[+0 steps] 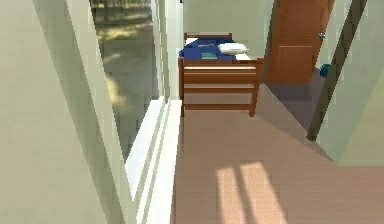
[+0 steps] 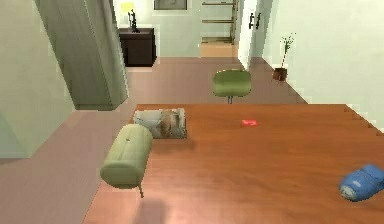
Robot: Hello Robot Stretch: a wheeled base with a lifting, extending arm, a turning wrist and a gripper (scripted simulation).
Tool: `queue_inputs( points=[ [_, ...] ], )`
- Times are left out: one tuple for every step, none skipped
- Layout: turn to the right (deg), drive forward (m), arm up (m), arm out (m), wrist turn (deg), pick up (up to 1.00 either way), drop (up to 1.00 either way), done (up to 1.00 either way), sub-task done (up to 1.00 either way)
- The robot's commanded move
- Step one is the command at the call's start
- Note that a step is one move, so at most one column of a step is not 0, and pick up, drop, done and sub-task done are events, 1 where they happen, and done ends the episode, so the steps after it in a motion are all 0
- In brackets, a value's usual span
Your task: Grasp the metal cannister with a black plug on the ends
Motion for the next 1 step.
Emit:
queue_inputs(
  points=[
    [0.0,0.00,0.50,0.00,0.0,0.00,0.00,0.00,0.00]
  ],
)
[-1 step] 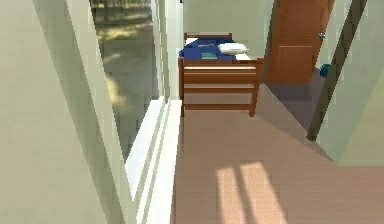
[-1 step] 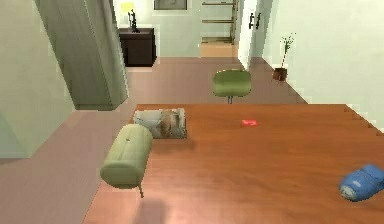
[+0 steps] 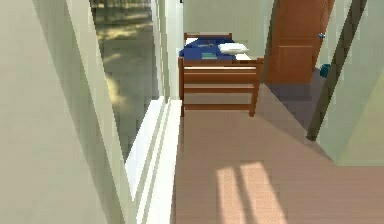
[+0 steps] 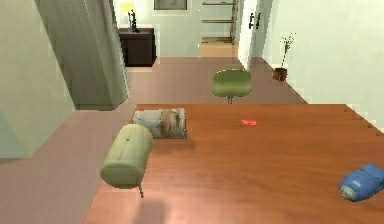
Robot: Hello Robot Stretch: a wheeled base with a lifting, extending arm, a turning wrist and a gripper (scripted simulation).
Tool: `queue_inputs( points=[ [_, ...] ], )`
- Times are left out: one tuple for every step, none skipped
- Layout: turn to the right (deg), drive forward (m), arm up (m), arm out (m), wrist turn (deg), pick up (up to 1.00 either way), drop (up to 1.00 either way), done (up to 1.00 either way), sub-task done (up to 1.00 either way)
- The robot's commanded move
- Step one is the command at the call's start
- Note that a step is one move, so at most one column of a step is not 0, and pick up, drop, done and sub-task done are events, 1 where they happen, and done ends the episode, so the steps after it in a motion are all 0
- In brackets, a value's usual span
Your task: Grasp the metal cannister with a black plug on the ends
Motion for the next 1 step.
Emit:
queue_inputs(
  points=[
    [0.0,0.00,0.38,0.00,0.0,0.00,0.00,0.00,0.00]
  ],
)
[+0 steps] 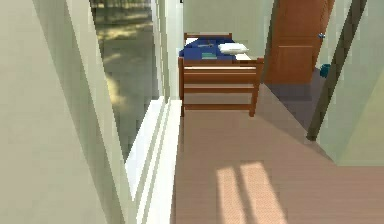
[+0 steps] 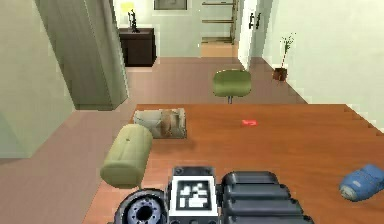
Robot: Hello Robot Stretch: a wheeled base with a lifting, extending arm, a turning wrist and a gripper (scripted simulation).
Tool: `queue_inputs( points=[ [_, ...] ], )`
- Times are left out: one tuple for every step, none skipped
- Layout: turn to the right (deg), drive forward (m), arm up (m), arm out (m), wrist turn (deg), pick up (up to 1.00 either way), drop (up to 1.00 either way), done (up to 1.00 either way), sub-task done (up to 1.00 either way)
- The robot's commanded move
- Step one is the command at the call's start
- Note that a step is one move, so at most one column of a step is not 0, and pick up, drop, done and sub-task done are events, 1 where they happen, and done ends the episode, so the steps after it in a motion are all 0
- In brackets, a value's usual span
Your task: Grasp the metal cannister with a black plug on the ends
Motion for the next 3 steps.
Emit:
queue_inputs(
  points=[
    [0.0,0.00,0.00,0.48,0.0,0.00,0.00,0.00,0.00],
    [0.0,0.00,0.00,0.00,45.0,0.00,0.00,0.00,0.00],
    [0.0,0.00,0.00,0.00,45.0,0.00,0.00,0.00,0.00]
  ],
)
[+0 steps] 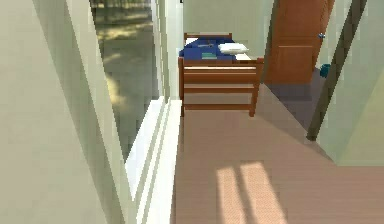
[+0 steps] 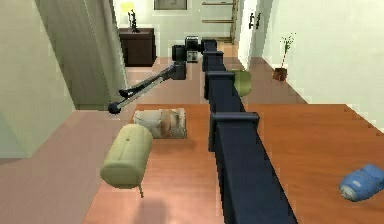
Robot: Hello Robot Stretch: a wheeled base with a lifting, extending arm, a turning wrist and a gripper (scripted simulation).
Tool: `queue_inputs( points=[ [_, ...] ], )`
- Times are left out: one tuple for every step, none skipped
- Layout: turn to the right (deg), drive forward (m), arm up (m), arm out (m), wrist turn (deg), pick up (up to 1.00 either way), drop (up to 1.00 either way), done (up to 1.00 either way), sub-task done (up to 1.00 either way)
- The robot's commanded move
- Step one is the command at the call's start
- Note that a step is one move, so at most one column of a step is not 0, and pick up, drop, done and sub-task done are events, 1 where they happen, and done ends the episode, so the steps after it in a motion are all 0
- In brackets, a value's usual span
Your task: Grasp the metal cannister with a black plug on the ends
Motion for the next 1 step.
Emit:
queue_inputs(
  points=[
    [0.0,0.00,0.00,0.00,45.0,0.00,0.00,0.00,0.00]
  ],
)
